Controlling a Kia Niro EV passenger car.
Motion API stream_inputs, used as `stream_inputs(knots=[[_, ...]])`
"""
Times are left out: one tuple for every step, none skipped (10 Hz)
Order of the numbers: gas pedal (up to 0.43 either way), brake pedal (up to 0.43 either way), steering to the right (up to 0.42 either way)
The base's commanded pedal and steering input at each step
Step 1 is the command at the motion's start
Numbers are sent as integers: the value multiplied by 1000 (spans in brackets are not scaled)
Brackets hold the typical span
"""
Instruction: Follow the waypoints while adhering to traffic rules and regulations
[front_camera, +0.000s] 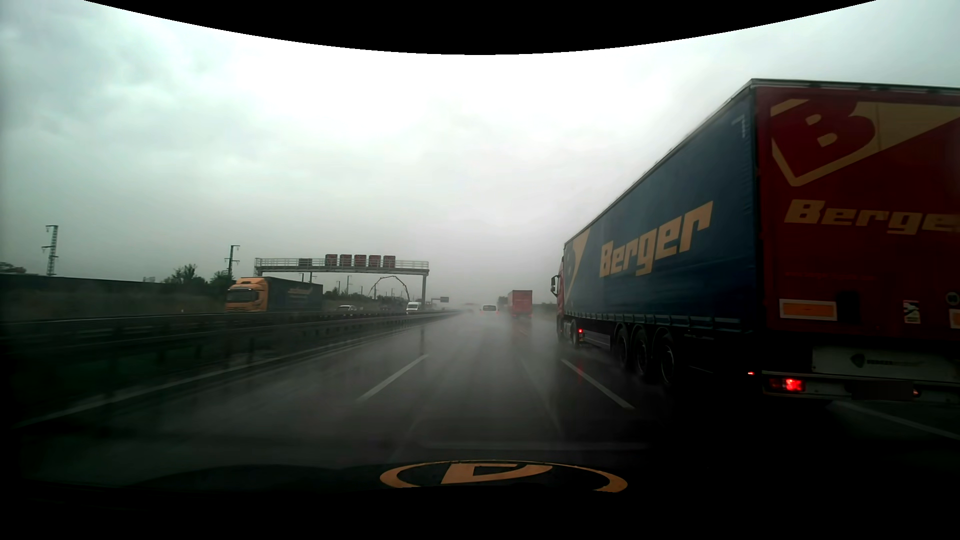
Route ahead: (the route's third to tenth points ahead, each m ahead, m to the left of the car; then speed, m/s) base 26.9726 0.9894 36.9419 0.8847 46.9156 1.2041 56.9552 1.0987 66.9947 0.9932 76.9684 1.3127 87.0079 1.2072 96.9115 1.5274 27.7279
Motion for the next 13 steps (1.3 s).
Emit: stream_inputs(knots=[[118, 0, -3], [118, 0, -3], [118, 0, -3], [118, 0, -3], [110, 0, -3], [110, 0, -2], [110, 0, -3], [98, 0, -3], [87, 0, -2], [87, 0, -2], [87, 0, -2], [87, 0, -2], [87, 0, -2]])
